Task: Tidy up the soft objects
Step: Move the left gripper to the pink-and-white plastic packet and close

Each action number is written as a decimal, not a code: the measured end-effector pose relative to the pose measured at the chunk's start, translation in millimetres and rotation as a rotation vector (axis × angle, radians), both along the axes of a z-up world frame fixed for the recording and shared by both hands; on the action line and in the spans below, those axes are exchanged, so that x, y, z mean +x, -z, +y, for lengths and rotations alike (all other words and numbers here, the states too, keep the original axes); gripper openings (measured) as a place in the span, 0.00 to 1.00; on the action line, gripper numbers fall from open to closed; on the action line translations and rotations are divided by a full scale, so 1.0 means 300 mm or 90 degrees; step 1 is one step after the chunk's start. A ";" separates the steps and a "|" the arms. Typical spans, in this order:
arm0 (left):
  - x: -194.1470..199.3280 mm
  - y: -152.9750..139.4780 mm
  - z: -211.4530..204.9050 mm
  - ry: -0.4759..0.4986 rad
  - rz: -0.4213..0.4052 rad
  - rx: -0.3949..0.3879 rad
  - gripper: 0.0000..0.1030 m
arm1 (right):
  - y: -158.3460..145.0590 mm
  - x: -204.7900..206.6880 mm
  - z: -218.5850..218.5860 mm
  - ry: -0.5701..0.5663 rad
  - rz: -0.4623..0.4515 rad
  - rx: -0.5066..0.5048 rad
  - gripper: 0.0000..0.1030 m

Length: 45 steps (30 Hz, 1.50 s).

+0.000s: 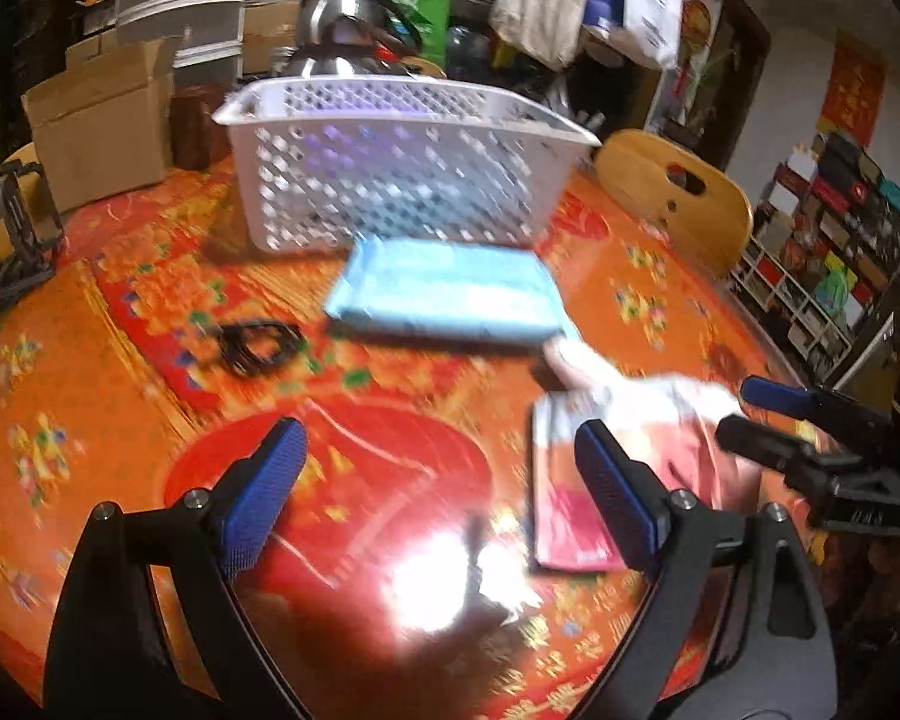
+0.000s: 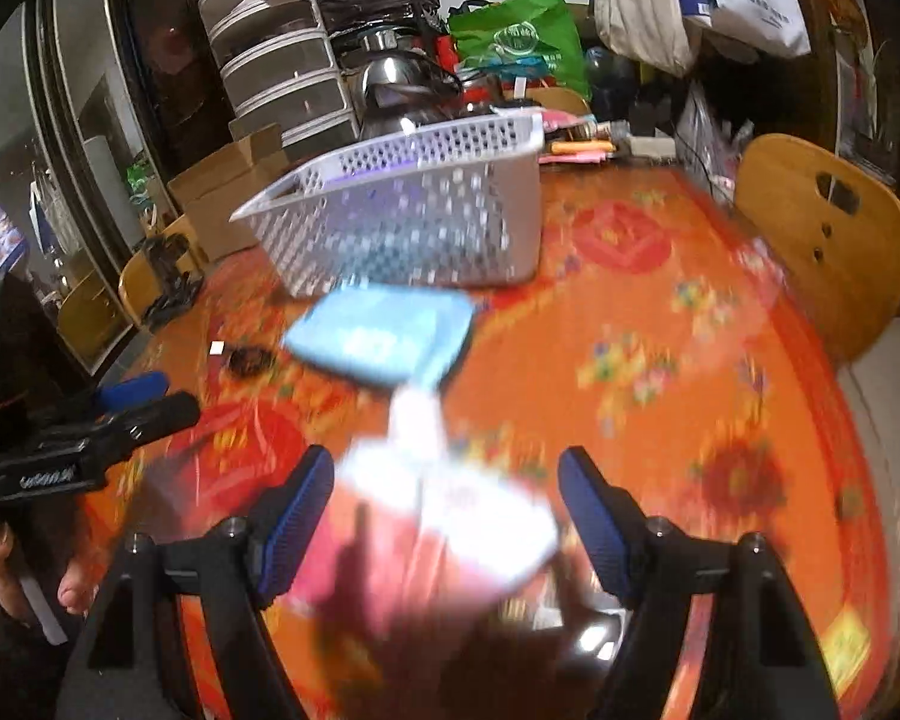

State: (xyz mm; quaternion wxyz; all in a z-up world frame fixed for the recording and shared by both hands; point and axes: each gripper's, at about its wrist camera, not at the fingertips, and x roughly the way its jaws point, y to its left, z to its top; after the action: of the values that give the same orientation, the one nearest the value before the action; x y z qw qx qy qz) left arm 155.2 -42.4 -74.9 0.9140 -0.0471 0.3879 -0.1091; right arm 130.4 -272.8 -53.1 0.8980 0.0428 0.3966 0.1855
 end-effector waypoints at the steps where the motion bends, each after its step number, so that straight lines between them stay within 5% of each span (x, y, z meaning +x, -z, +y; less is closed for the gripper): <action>1: -0.003 0.016 -0.019 0.007 0.008 0.001 0.87 | 0.020 -0.032 -0.002 0.004 0.003 -0.010 0.75; 7: -0.021 0.105 -0.093 0.030 0.034 0.004 0.87 | 0.126 -0.151 -0.011 0.012 0.026 -0.027 0.74; 10: -0.015 0.136 -0.094 0.030 0.047 -0.001 0.87 | 0.140 -0.169 -0.015 0.000 0.016 -0.012 0.44; 11: -0.017 0.145 -0.095 0.030 0.049 -0.003 0.87 | 0.139 -0.162 -0.018 -0.007 0.015 0.003 0.26; 15: -0.003 0.155 -0.083 0.026 0.054 -0.008 0.87 | 0.133 -0.142 -0.010 -0.029 0.007 0.002 0.15; 40: -0.036 0.160 -0.097 0.066 0.032 -0.029 0.92 | 0.187 -0.124 0.069 -0.191 0.012 0.052 0.10; 45: -0.050 0.158 -0.129 0.112 0.025 -0.049 0.66 | 0.191 -0.120 0.067 -0.199 0.017 0.066 0.10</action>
State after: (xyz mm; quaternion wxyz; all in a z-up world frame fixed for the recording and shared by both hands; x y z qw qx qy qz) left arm 140.2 -81.0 -122.4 0.8907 -0.0500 0.4038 -0.2029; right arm 94.3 -252.7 -110.3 0.8495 0.0289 0.4000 0.3428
